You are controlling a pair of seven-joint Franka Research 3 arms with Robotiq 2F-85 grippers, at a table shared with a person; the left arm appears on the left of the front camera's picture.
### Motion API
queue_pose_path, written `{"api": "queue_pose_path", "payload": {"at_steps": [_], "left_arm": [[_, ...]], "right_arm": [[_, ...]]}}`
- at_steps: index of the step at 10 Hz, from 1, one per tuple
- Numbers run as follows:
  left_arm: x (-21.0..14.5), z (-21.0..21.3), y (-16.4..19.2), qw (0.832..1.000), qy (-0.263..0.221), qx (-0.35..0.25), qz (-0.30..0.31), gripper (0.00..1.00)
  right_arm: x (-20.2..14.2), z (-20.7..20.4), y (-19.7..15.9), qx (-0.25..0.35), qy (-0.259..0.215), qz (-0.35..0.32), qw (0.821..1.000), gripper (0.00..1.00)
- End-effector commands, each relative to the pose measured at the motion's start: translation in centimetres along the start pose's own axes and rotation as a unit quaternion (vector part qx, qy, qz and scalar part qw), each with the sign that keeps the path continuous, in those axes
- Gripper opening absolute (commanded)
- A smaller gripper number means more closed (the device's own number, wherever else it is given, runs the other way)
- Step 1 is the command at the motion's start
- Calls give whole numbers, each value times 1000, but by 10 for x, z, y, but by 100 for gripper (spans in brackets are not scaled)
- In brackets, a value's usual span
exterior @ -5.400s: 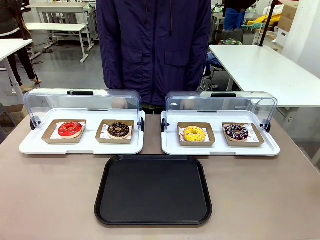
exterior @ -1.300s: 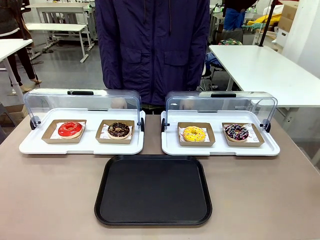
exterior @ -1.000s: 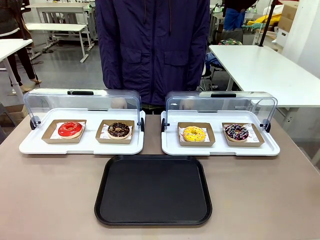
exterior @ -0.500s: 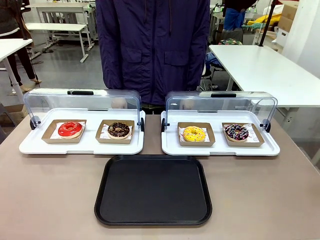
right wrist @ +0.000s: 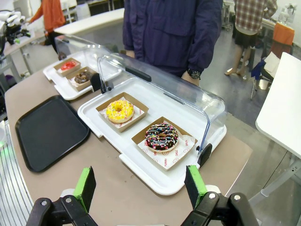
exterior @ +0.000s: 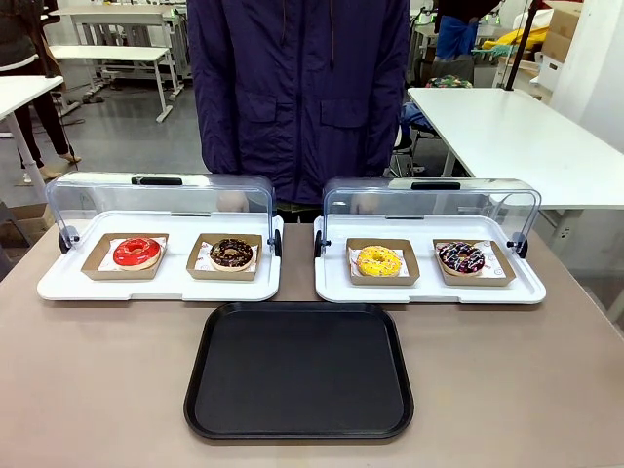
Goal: Move the third donut from the left to the tray.
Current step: Pick up the Paper togo box containing the Donut indicated by the person and place it on the Handle tray.
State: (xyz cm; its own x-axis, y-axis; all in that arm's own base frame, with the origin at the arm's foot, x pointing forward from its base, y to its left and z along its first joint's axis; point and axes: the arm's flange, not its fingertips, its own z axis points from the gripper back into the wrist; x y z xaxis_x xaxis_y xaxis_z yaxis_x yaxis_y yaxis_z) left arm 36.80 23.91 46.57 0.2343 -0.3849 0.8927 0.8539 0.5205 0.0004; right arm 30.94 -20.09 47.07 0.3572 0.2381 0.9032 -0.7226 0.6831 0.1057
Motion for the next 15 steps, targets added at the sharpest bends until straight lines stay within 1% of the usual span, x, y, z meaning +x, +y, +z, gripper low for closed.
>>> {"api": "queue_pose_path", "payload": {"at_steps": [1, 15], "left_arm": [[0, 1, -1, 1000, 2, -4, -4, 100], [0, 1, -1, 1000, 2, -4, -4, 100]], "right_arm": [[1, -1, -3, -2, -12, 12, 1000, 100], [1, -1, -3, -2, -12, 12, 1000, 100]]}}
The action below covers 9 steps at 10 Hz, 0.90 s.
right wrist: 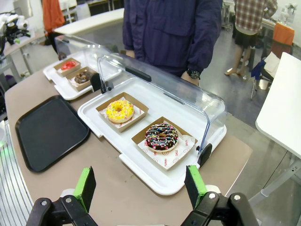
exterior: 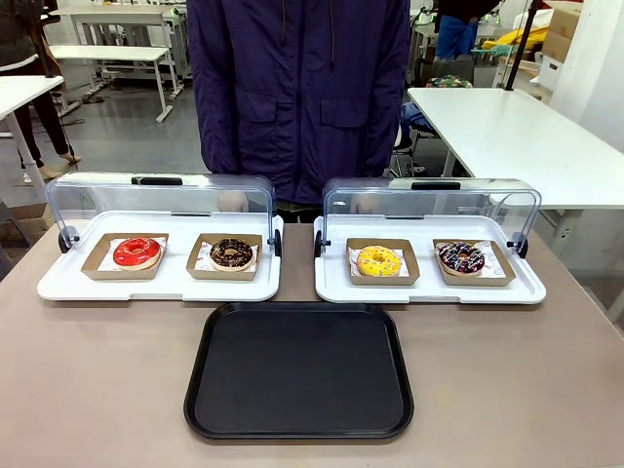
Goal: Move the third donut from the left to the tray.
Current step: Pick up the Paper togo box containing the Donut indicated by the person and place it on the Handle tray.
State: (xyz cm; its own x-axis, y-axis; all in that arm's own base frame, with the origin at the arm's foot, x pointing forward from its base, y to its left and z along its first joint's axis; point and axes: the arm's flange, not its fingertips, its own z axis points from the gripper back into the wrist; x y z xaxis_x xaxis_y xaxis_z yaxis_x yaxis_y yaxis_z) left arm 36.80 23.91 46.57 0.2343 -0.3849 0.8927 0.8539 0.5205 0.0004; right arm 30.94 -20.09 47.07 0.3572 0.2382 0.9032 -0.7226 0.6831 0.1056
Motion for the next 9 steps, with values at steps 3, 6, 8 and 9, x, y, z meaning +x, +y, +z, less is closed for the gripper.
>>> {"api": "queue_pose_path", "payload": {"at_steps": [3, 6, 8, 9], "left_arm": [[0, 1, -1, 1000, 2, -4, -4, 100], [0, 1, -1, 1000, 2, -4, -4, 100], [0, 1, -1, 1000, 2, -4, -4, 100], [0, 1, -1, 1000, 2, -4, -4, 100]], "right_arm": [[1, -1, -3, -2, -12, 12, 1000, 100], [1, -1, -3, -2, -12, 12, 1000, 100], [1, -1, -3, -2, -12, 12, 1000, 100], [1, -1, -3, -2, -12, 12, 1000, 100]]}}
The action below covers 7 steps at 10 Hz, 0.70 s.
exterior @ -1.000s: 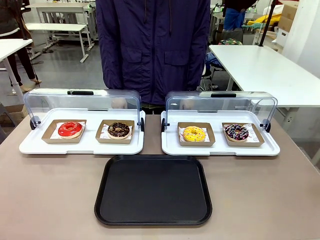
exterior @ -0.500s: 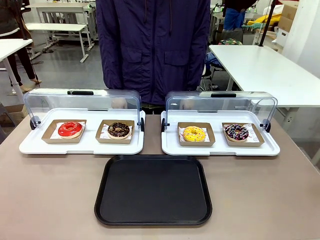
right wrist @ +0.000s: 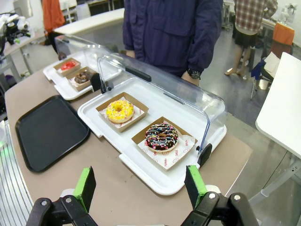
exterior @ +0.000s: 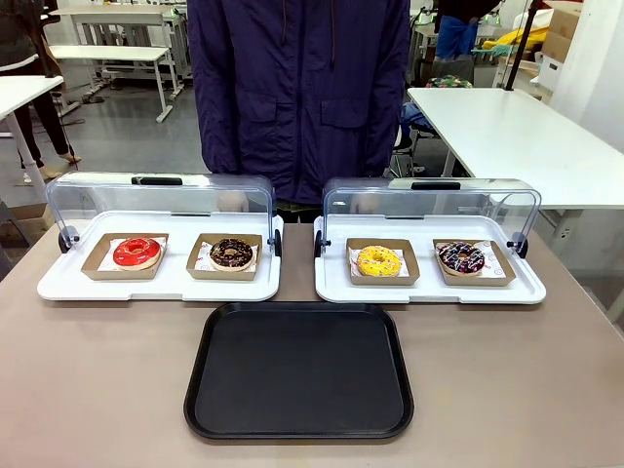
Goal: Move the third donut from the left to the tray.
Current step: Pick up the Paper togo box containing the Donut indicated by the person and place it on the Handle tray.
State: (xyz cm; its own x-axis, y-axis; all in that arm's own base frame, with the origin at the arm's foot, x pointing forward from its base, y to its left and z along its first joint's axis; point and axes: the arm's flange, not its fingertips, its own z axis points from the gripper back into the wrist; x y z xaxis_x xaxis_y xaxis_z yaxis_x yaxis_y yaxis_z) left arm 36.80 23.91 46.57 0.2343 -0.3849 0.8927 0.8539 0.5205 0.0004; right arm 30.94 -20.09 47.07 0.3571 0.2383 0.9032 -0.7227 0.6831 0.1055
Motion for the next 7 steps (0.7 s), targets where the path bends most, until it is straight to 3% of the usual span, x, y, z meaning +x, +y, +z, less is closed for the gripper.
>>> {"api": "queue_pose_path", "payload": {"at_steps": [1, 7], "left_arm": [[0, 1, -1, 1000, 2, -4, -4, 100], [0, 1, -1, 1000, 2, -4, -4, 100]], "right_arm": [[1, -1, -3, -2, -12, 12, 1000, 100], [1, -1, -3, -2, -12, 12, 1000, 100]]}}
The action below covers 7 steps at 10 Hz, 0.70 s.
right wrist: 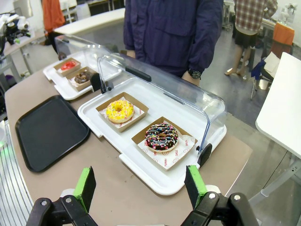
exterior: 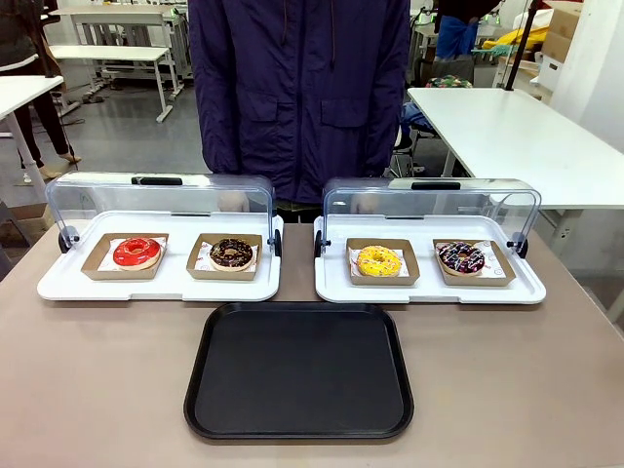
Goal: Move the third donut from the left to the tray.
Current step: Pick up the Paper togo box containing the Donut indicated by the person and place it on the Handle tray.
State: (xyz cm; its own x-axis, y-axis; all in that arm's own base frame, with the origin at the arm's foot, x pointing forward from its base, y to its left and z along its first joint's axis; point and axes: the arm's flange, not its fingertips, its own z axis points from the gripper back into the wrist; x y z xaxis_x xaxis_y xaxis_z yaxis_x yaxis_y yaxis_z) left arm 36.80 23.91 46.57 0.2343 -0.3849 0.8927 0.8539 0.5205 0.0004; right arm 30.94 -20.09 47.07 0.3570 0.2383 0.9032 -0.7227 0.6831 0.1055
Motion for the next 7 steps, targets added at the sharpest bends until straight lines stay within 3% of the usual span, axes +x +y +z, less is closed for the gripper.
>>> {"api": "queue_pose_path", "payload": {"at_steps": [1, 7], "left_arm": [[0, 1, -1, 1000, 2, -4, -4, 100], [0, 1, -1, 1000, 2, -4, -4, 100]], "right_arm": [[1, -1, -3, -2, -12, 12, 1000, 100], [1, -1, -3, -2, -12, 12, 1000, 100]]}}
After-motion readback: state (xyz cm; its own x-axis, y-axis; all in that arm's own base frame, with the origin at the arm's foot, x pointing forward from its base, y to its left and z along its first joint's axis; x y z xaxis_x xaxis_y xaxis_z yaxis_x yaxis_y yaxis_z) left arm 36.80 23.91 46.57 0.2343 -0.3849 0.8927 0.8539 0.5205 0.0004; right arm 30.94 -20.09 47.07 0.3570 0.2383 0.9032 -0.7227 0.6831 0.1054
